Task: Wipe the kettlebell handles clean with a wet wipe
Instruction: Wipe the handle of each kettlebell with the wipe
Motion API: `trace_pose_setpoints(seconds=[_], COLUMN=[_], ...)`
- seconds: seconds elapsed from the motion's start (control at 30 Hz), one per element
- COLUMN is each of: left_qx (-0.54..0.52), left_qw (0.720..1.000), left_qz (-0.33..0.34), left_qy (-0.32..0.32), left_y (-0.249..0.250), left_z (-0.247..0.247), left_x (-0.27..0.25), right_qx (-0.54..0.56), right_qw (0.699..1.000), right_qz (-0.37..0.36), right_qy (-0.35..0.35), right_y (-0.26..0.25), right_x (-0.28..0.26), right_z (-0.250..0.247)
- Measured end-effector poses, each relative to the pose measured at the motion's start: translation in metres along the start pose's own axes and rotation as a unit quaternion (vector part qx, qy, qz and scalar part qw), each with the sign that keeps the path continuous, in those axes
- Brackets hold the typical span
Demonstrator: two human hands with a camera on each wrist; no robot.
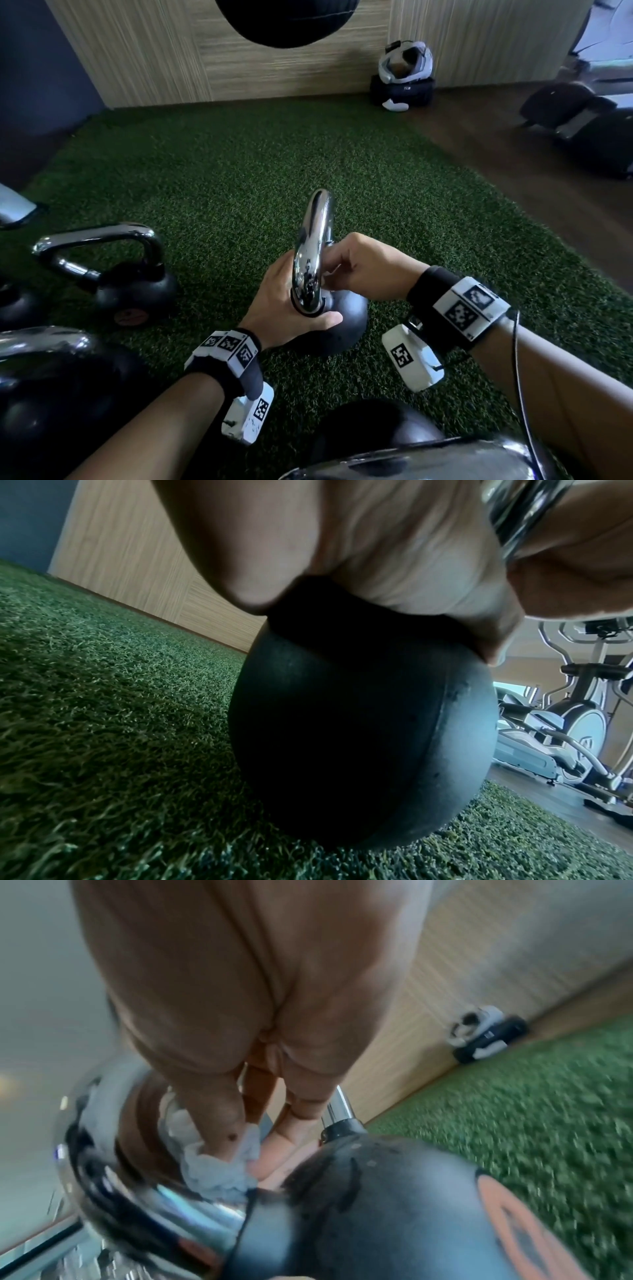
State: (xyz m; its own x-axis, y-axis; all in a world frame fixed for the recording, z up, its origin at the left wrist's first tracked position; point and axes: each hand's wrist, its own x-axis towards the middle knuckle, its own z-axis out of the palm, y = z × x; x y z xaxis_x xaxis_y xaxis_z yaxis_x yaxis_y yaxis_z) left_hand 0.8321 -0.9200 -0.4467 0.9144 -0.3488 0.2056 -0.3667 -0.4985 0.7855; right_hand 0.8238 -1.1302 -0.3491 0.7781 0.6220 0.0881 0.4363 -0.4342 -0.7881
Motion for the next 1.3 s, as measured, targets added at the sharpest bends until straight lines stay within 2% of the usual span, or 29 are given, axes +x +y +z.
trace_pose_setpoints(seconds=[0.1, 0.17, 0.23, 0.3, 0.37, 0.47, 0.57, 0.63, 0.67, 0.77, 0.83, 0.9, 1.0, 1.2, 1.3], left_qx=[-0.020, -0.026, -0.016, -0.012, -0.028, -0.038, -0.017, -0.003, -0.006, -0.005, -0.003, -0.003, 0.013, 0.012, 0.038], left_qw=[1.000, 1.000, 1.000, 0.999, 0.999, 0.999, 0.999, 0.999, 0.999, 0.999, 0.999, 0.999, 0.998, 0.999, 0.998], left_qz=[0.003, 0.008, 0.010, 0.006, 0.007, 0.012, 0.012, 0.001, -0.001, 0.007, 0.016, 0.026, 0.033, 0.006, 0.019], left_qy=[0.011, 0.008, 0.019, 0.034, 0.028, 0.017, 0.033, 0.037, 0.035, 0.042, 0.046, 0.047, 0.051, 0.040, 0.036], left_y=[0.001, 0.003, 0.005, 0.008, 0.008, 0.011, 0.015, 0.016, 0.015, 0.013, 0.013, 0.013, 0.015, 0.015, 0.010], left_z=[0.000, 0.000, -0.001, -0.001, 0.001, -0.001, -0.003, -0.003, -0.002, -0.001, -0.002, -0.002, -0.003, -0.005, -0.003], left_x=[0.000, 0.000, -0.001, -0.003, -0.002, -0.002, -0.004, -0.006, -0.006, -0.004, -0.003, -0.004, -0.007, -0.011, -0.010], right_qx=[0.149, 0.263, 0.385, 0.496, 0.548, 0.562, 0.576, 0.567, 0.543, 0.389, 0.289, 0.220, 0.183, 0.140, 0.108], right_qw=[0.989, 0.965, 0.922, 0.865, 0.830, 0.821, 0.800, 0.791, 0.798, 0.858, 0.875, 0.872, 0.857, 0.842, 0.837], right_qz=[0.008, 0.017, 0.029, 0.052, 0.064, 0.066, 0.069, 0.065, 0.063, 0.073, 0.075, 0.090, 0.134, 0.214, 0.235], right_qy=[-0.006, -0.008, 0.013, 0.056, 0.077, 0.081, 0.153, 0.223, 0.253, 0.328, 0.381, 0.427, 0.463, 0.476, 0.482], right_y=[0.003, 0.003, 0.002, 0.000, 0.000, 0.002, 0.002, 0.002, 0.001, -0.003, -0.005, -0.005, -0.002, -0.005, -0.003], right_x=[-0.003, -0.004, -0.002, 0.004, 0.008, 0.008, 0.014, 0.021, 0.023, 0.021, 0.021, 0.026, 0.038, 0.059, 0.062], right_z=[-0.002, -0.003, -0.001, 0.003, 0.007, 0.012, 0.012, 0.012, 0.012, 0.014, 0.015, 0.011, 0.008, 0.006, 0.009])
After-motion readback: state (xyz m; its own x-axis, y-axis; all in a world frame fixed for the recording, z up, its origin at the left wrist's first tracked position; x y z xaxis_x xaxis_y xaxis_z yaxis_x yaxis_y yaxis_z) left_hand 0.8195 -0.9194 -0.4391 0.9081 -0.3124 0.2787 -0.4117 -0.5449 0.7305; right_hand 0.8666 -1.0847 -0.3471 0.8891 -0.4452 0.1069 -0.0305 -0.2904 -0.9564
